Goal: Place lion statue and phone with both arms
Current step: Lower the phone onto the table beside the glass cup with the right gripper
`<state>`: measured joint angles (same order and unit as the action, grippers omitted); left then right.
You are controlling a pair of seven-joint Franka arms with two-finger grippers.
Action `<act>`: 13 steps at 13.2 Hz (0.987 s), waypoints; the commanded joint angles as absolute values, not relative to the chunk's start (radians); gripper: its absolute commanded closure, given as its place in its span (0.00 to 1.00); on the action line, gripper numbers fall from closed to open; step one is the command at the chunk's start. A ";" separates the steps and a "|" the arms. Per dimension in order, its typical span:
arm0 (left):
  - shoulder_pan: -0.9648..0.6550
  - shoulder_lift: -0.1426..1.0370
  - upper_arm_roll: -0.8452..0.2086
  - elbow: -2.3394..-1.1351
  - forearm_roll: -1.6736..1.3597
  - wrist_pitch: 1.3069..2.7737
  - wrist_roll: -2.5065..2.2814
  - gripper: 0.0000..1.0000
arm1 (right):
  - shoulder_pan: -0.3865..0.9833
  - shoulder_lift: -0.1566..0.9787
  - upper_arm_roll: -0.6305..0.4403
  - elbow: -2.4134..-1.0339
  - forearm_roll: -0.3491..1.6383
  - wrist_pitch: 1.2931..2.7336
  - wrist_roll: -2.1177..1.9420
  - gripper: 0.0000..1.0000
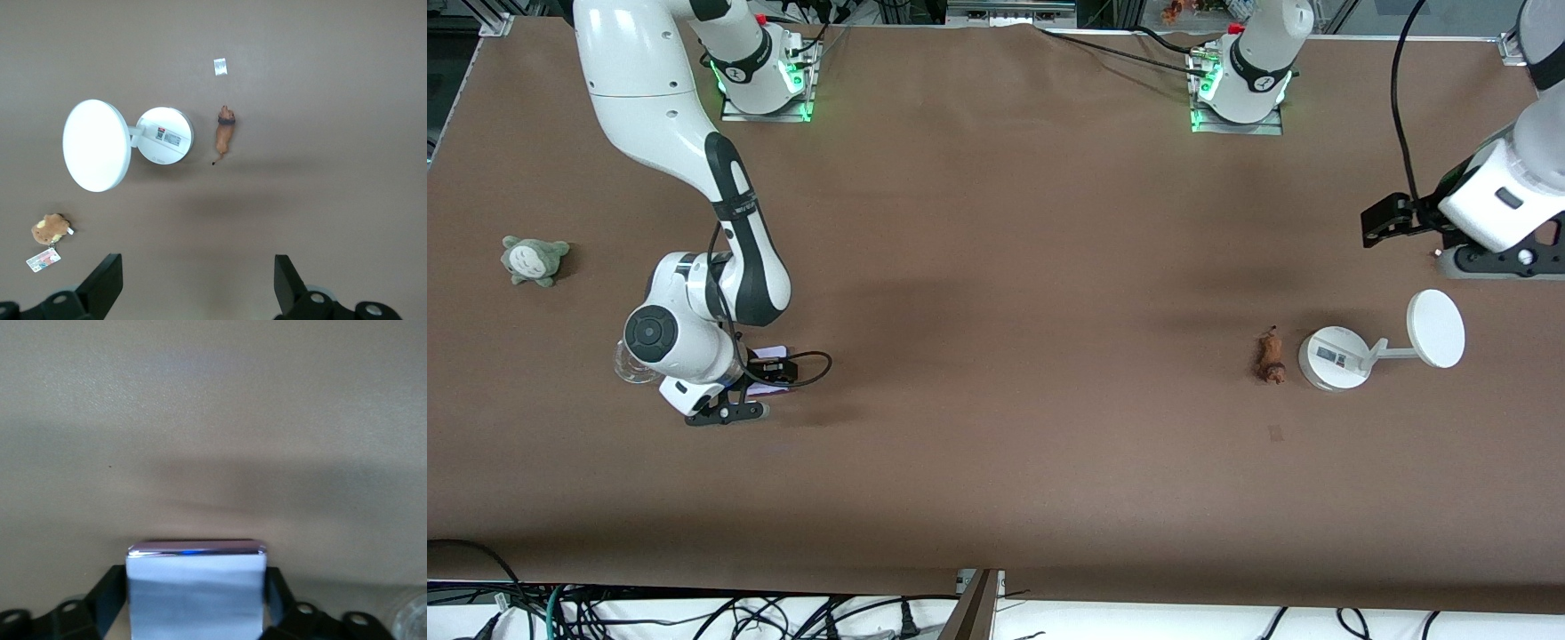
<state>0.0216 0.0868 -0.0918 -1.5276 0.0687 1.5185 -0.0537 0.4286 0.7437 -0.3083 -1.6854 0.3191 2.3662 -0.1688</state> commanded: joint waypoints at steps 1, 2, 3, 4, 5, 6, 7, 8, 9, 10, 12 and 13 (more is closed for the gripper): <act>0.023 0.097 -0.094 -1.488 0.054 1.489 -0.049 0.00 | 0.428 0.739 -0.302 -1.674 0.341 2.367 -0.167 0.01; 0.021 0.097 -0.094 -1.488 0.054 1.488 -0.049 0.00 | 0.429 0.736 -0.302 -1.672 0.341 2.362 -0.167 0.01; 0.021 0.097 -0.094 -1.488 0.054 1.486 -0.049 0.00 | 0.431 0.733 -0.302 -1.671 0.341 2.361 -0.170 0.01; 0.023 0.097 -0.094 -1.488 0.054 1.486 -0.049 0.00 | 0.431 0.724 -0.302 -1.671 0.341 2.359 -0.172 0.01; 0.021 0.097 -0.094 -1.488 0.052 1.486 -0.049 0.00 | 0.431 0.718 -0.304 -1.672 0.341 2.355 -0.172 0.01; 0.020 0.104 -0.095 -1.488 0.054 1.486 -0.049 0.00 | 0.431 0.698 -0.304 -1.672 0.341 2.355 -0.173 0.01; 0.017 0.129 -0.095 -1.491 0.063 1.486 -0.051 0.00 | 0.431 0.690 -0.305 -1.672 0.341 2.353 -0.173 0.01; 0.009 0.164 -0.101 -1.485 0.067 1.482 -0.049 0.00 | 0.433 0.678 -0.305 -1.674 0.341 2.347 -0.173 0.01; 0.000 0.175 -0.103 -1.461 0.069 1.482 -0.052 0.00 | 0.433 0.672 -0.308 -1.674 0.339 2.327 -0.161 0.01; -0.005 0.175 -0.100 -1.435 0.068 1.480 -0.049 0.00 | 0.431 0.654 -0.310 -1.672 0.337 2.303 -0.150 0.01; 0.006 0.164 -0.097 -1.424 0.054 1.477 -0.048 0.00 | 0.431 0.626 -0.327 -1.671 0.336 2.261 -0.147 0.01; 0.008 0.163 -0.098 -1.414 0.054 1.471 -0.048 0.00 | 0.431 0.614 -0.331 -1.667 0.333 2.235 -0.147 0.01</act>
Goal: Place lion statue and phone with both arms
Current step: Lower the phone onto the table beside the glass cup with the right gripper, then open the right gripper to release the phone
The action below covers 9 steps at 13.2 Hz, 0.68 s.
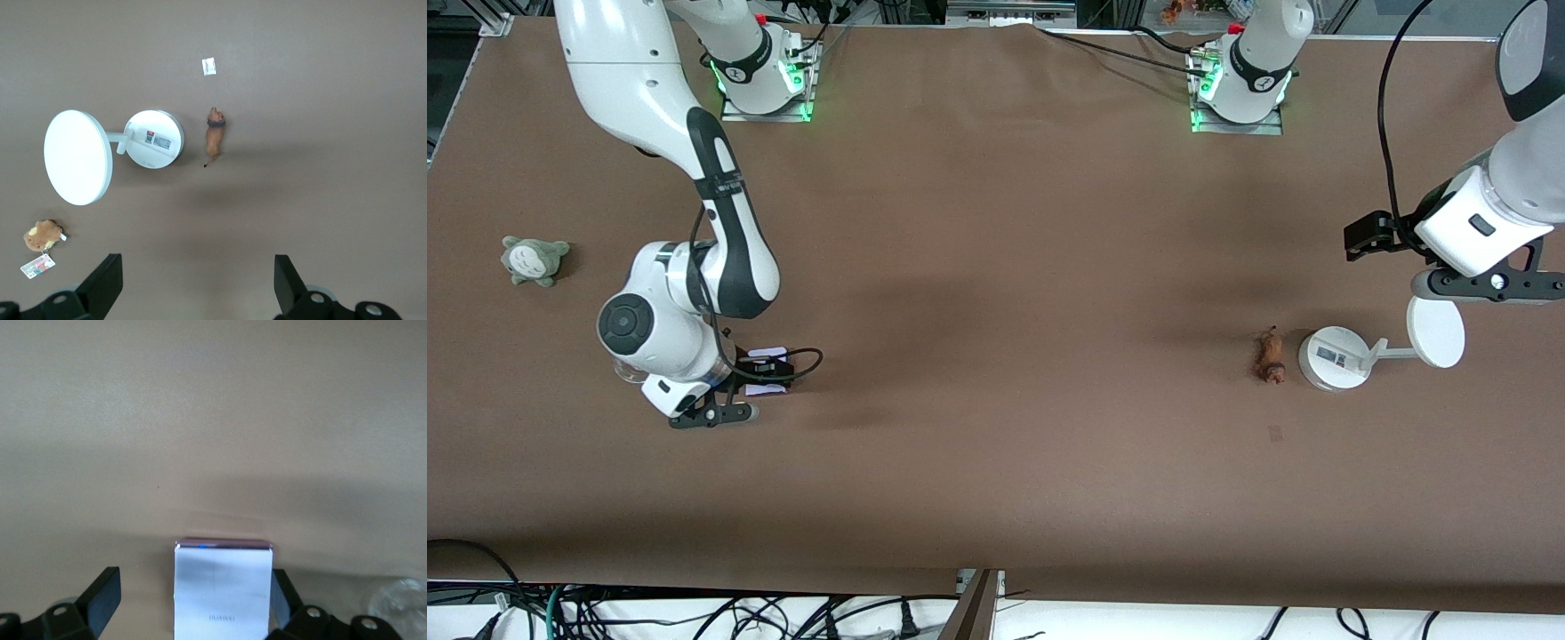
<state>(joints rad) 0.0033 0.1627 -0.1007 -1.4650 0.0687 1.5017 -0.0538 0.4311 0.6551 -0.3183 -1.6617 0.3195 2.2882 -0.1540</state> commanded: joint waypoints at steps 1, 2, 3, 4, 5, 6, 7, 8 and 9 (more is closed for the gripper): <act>0.006 0.164 -0.098 -1.393 0.055 1.448 -0.048 0.00 | 0.431 0.597 -0.333 -1.666 0.327 2.214 -0.147 0.01; 0.008 0.163 -0.097 -1.379 0.055 1.425 -0.048 0.00 | 0.431 0.585 -0.340 -1.666 0.325 2.191 -0.146 0.01; 0.009 0.164 -0.092 -1.370 0.060 1.404 -0.048 0.00 | 0.433 0.568 -0.354 -1.666 0.325 2.162 -0.146 0.01; 0.009 0.163 -0.095 -1.362 0.055 1.390 -0.046 0.00 | 0.433 0.554 -0.363 -1.666 0.325 2.126 -0.144 0.01; 0.009 0.163 -0.098 -1.349 0.064 1.387 -0.046 0.00 | 0.433 0.534 -0.373 -1.658 0.322 2.097 -0.138 0.01; 0.008 0.164 -0.101 -1.336 0.067 1.385 -0.046 0.00 | 0.433 0.526 -0.380 -1.643 0.308 2.057 -0.126 0.01; 0.008 0.164 -0.097 -1.332 0.067 1.385 -0.046 0.00 | 0.433 0.516 -0.382 -1.617 0.287 2.012 -0.108 0.01; 0.009 0.163 -0.091 -1.330 0.058 1.384 -0.048 0.00 | 0.433 0.512 -0.379 -1.588 0.256 1.973 -0.079 0.01; 0.017 0.163 -0.087 -1.328 0.055 1.382 -0.048 0.00 | 0.434 0.503 -0.377 -1.566 0.226 1.945 -0.045 0.01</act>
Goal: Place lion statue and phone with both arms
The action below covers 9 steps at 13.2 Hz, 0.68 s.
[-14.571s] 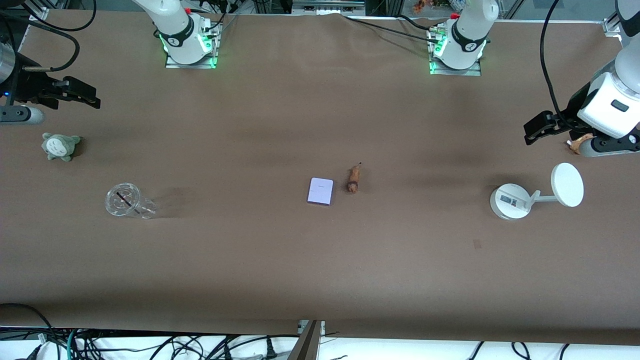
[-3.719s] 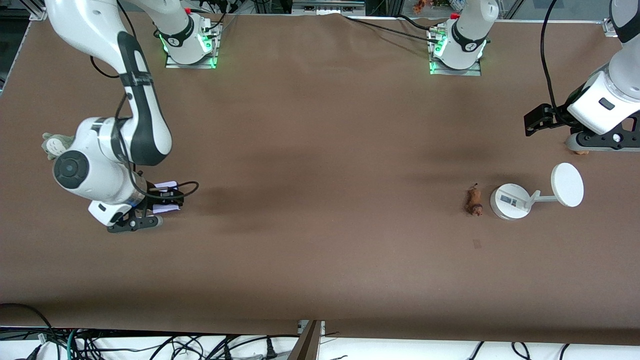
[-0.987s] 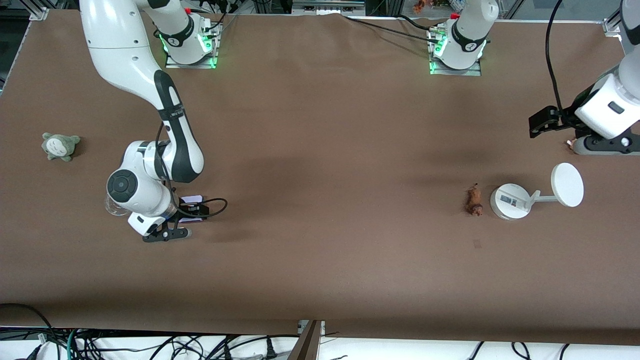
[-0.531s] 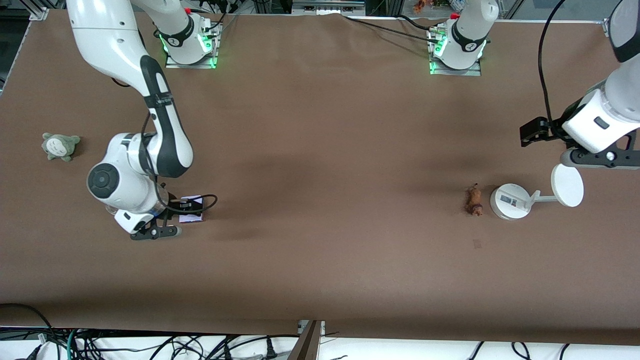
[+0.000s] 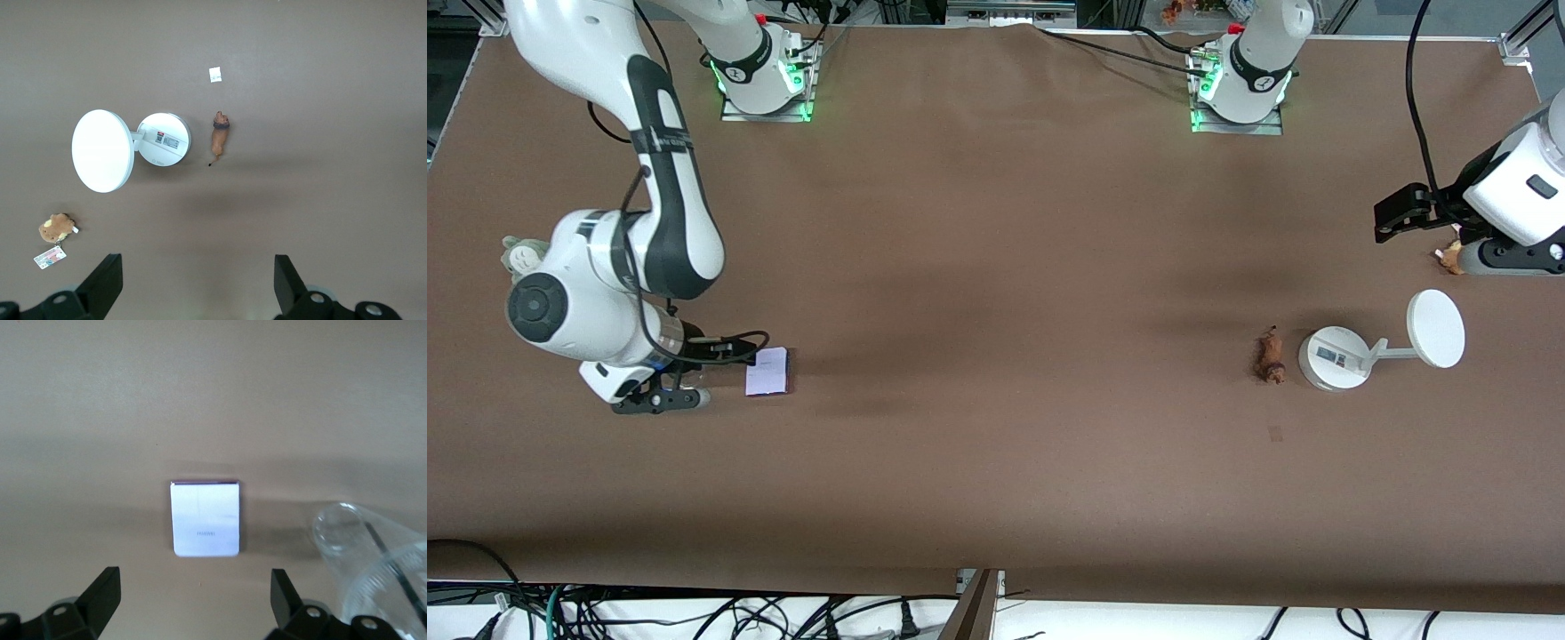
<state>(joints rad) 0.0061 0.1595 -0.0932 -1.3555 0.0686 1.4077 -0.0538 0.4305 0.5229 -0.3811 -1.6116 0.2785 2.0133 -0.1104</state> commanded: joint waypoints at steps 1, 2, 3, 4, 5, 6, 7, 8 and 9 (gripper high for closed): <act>0.024 0.163 -0.087 -1.328 0.055 1.381 -0.051 0.00 | 0.428 0.500 -0.367 -1.560 0.191 1.930 -0.017 0.01; 0.025 0.163 -0.087 -1.328 0.054 1.371 -0.051 0.00 | 0.413 0.480 -0.348 -1.556 0.161 1.915 0.018 0.01; 0.025 0.163 -0.087 -1.328 0.055 1.368 -0.052 0.00 | 0.366 0.454 -0.297 -1.555 0.144 1.895 0.034 0.01; 0.025 0.163 -0.087 -1.328 0.055 1.367 -0.052 0.00 | 0.304 0.421 -0.223 -1.555 0.118 1.872 0.040 0.01; 0.025 0.163 -0.087 -1.328 0.055 1.365 -0.052 0.00 | 0.248 0.385 -0.165 -1.558 0.088 1.847 0.049 0.01; 0.025 0.163 -0.087 -1.328 0.055 1.362 -0.052 0.00 | 0.218 0.350 -0.132 -1.559 0.077 1.810 0.061 0.01; 0.025 0.161 -0.086 -1.328 0.055 1.361 -0.052 0.00 | 0.207 0.313 -0.123 -1.560 0.075 1.780 0.084 0.01; 0.025 0.161 -0.086 -1.328 0.057 1.352 -0.052 0.00 | 0.206 0.281 -0.120 -1.565 0.075 1.752 0.106 0.01; 0.025 0.161 -0.086 -1.328 0.057 1.333 -0.051 0.00 | 0.204 0.247 -0.114 -1.568 0.075 1.723 0.126 0.01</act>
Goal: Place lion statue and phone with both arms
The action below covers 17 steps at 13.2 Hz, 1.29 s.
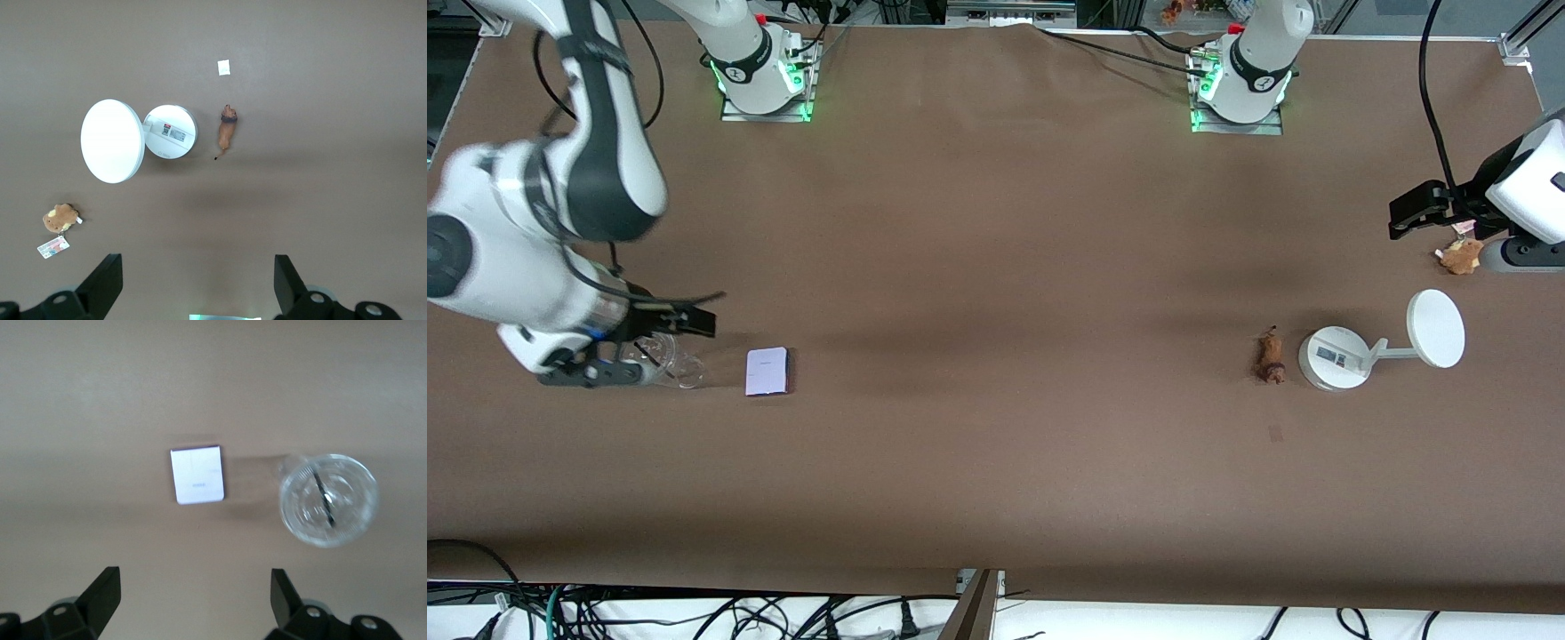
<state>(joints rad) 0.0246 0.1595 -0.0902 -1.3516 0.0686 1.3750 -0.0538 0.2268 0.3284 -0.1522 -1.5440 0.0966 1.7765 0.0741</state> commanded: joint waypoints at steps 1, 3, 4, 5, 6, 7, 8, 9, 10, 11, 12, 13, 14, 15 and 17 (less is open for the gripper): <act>0.025 0.161 -0.086 -1.328 0.057 1.332 -0.052 0.00 | 0.189 0.220 -0.092 -1.569 0.075 1.698 0.139 0.01; 0.025 0.163 -0.089 -1.328 0.057 1.331 -0.052 0.00 | 0.109 0.149 0.004 -1.577 0.069 1.652 0.187 0.01; 0.025 0.161 -0.087 -1.328 0.057 1.331 -0.051 0.00 | 0.086 0.114 0.043 -1.578 0.040 1.629 0.201 0.01; 0.025 0.163 -0.087 -1.328 0.055 1.331 -0.051 0.00 | 0.060 0.080 0.069 -1.578 0.003 1.618 0.193 0.00; 0.025 0.163 -0.089 -1.328 0.055 1.331 -0.052 0.00 | 0.023 0.048 0.098 -1.578 -0.001 1.618 0.193 0.00; 0.025 0.163 -0.086 -1.328 0.055 1.331 -0.051 0.00 | -0.003 0.038 0.109 -1.578 -0.002 1.617 0.190 0.00; 0.025 0.161 -0.086 -1.328 0.055 1.331 -0.052 0.00 | -0.011 0.025 0.110 -1.578 -0.002 1.606 0.190 0.00; 0.026 0.161 -0.086 -1.328 0.055 1.331 -0.051 0.00 | -0.014 0.022 0.110 -1.574 -0.002 1.600 0.190 0.00; 0.026 0.161 -0.086 -1.328 0.055 1.331 -0.052 0.00 | -0.008 0.034 0.110 -1.569 -0.005 1.594 0.190 0.00; 0.028 0.161 -0.086 -1.328 0.055 1.331 -0.051 0.00 | -0.008 0.046 0.109 -1.559 -0.003 1.589 0.190 0.00; 0.029 0.161 -0.086 -1.328 0.055 1.331 -0.051 0.00 | -0.003 0.054 0.109 -1.531 -0.006 1.588 0.190 0.00; 0.031 0.161 -0.086 -1.328 0.054 1.331 -0.051 0.00 | -0.002 0.061 0.110 -1.526 -0.006 1.588 0.190 0.00; 0.031 0.163 -0.086 -1.328 0.052 1.331 -0.051 0.00 | -0.002 0.061 0.110 -1.526 -0.006 1.588 0.192 0.00; 0.032 0.161 -0.087 -1.328 0.051 1.331 -0.049 0.00 | 0.002 0.063 0.110 -1.526 -0.005 1.588 0.192 0.00; 0.034 0.161 -0.086 -1.328 0.026 1.331 -0.049 0.00 | 0.002 0.063 0.110 -1.526 -0.006 1.586 0.193 0.00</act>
